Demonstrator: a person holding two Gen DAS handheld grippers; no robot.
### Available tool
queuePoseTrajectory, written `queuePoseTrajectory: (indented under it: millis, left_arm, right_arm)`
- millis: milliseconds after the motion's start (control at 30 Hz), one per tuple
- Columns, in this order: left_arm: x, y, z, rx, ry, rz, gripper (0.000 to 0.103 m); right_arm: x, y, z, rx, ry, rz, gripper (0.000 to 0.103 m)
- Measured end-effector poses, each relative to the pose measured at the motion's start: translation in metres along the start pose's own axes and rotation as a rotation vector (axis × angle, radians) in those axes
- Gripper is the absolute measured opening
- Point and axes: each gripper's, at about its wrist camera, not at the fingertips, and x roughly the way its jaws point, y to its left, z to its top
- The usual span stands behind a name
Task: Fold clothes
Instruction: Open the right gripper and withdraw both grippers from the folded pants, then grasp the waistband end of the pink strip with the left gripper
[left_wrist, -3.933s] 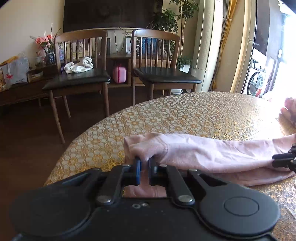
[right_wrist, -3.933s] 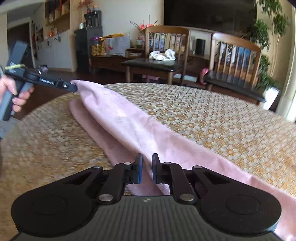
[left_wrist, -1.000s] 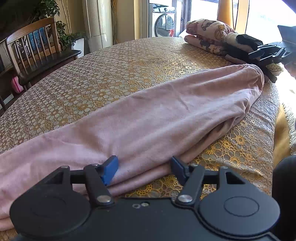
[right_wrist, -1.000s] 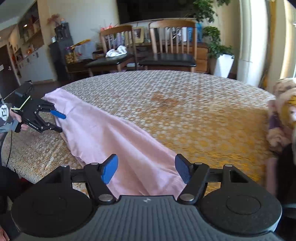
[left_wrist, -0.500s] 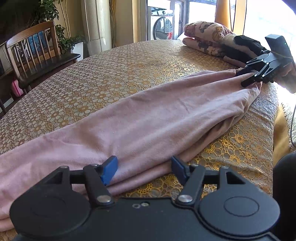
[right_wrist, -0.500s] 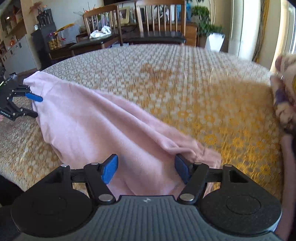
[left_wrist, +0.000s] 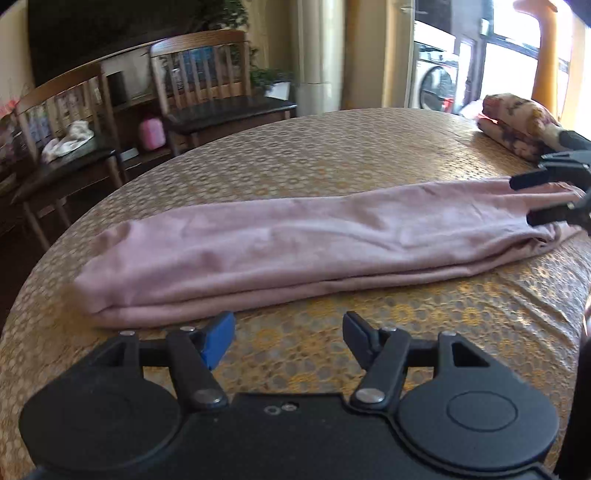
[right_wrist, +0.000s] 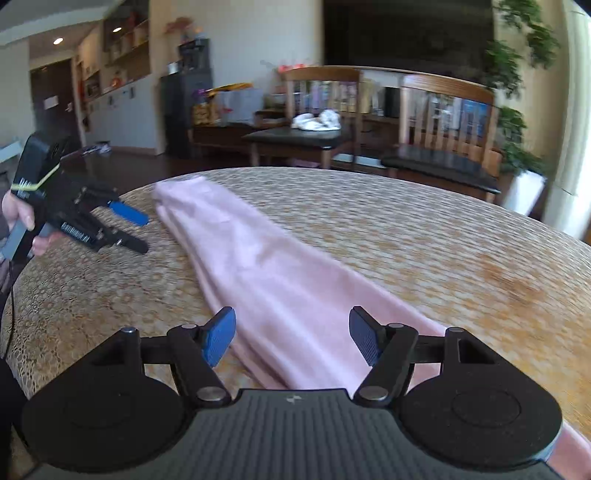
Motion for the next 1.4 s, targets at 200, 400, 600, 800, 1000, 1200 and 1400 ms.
queuePoseTrajectory:
  millis: [200,400,600,800,1000,1200,1400]
  left_arm:
    - [-0.002,0.049,-0.003,-0.089,-0.008,0.087,0.103]
    - [0.004,0.072,0.017,-0.071,-0.062,0.09,0.103]
    - [0.032,0.081,0.029,-0.068,-0.053,0.045,0.103]
    - [0.054,0.095,0.017,-0.115,-0.025,0.041,0.103]
    - [0.058,0.094,0.017,-0.088,-0.006,0.05,0.103]
    - [0.024,0.092,0.013,-0.094,-0.005,0.066,0.103]
    - [0.021,0.121,-0.003,-0.267,0.061,0.056,0.103]
  right_arm:
    - [0.062,0.055,0.018,-0.067,0.031,0.076,0.067]
    - [0.09,0.077,0.031,-0.1,0.04,0.091,0.067]
    - [0.103,0.07,0.031,-0.046,0.085,0.111,0.067]
    - [0.106,0.061,0.019,0.014,0.119,0.12,0.067]
    - [0.103,0.058,0.018,0.046,0.102,0.136,0.067]
    - [0.103,0.078,0.03,-0.053,0.06,0.089,0.068]
    - [0.116,0.1,0.033,-0.136,0.058,0.091,0.068]
